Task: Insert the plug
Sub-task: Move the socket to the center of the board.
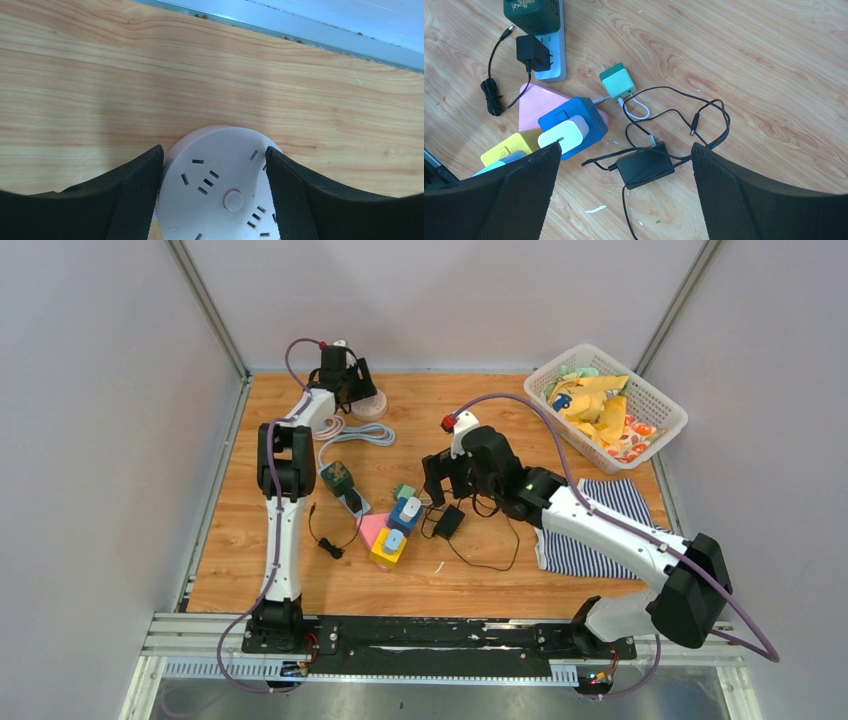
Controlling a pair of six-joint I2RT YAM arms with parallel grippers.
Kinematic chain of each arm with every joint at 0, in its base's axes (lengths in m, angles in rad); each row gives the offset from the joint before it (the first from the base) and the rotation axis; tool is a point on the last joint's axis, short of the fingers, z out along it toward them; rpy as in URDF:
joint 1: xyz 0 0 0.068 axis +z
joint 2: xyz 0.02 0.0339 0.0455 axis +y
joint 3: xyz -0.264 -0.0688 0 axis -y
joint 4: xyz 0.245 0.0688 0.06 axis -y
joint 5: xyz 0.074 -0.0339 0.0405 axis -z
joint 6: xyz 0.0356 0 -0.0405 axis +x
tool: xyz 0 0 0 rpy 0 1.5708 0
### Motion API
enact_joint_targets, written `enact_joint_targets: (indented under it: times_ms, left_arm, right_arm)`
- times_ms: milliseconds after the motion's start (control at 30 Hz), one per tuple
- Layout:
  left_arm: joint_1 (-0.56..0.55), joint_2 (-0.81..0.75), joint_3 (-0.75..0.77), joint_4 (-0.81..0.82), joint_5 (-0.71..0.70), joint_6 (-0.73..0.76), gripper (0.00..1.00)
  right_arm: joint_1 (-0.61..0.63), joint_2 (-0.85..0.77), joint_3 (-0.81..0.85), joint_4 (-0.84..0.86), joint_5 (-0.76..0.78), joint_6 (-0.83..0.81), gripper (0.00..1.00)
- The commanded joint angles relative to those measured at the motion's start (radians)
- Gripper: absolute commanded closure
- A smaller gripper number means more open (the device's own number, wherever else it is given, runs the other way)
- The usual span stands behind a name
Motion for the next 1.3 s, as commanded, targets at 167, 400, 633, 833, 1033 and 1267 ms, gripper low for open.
enact_joint_targets:
  times_ms: [167, 400, 633, 833, 1033, 1267]
  left_arm:
    - [-0.049, -0.053, -0.169, 0.147, 0.285, -0.144, 0.34]
    - [-0.146, -0.071, -0.225, 0.185, 0.367, -0.176, 0.35]
    - [-0.186, -0.119, -0.221, 0.187, 0.407, -0.177, 0.36]
    - [-0.186, -0.249, -0.204, 0.123, 0.365, -0.095, 0.34]
    - [-0.186, -0.423, -0.268, -0.049, 0.253, 0.035, 0.31]
    - [-0.194, -0.702, -0.553, -0.100, 0.128, 0.136, 0.25]
  right_arm:
    - [-0.024, -0.001, -0.014, 0.011, 0.003, 0.017, 0.00]
    - [-0.066, -0.038, -0.064, 0.000, 0.037, 0.105, 0.00]
    - [-0.075, -0.081, -0.106, -0.006, 0.050, 0.113, 0.00]
    - [-0.077, -0.091, -0.134, -0.006, 0.032, 0.127, 0.02]
    - [-0.077, -0.117, -0.186, 0.014, 0.002, 0.171, 0.09]
    - [-0.087, -0.160, -0.284, 0.095, 0.017, 0.224, 0.28]
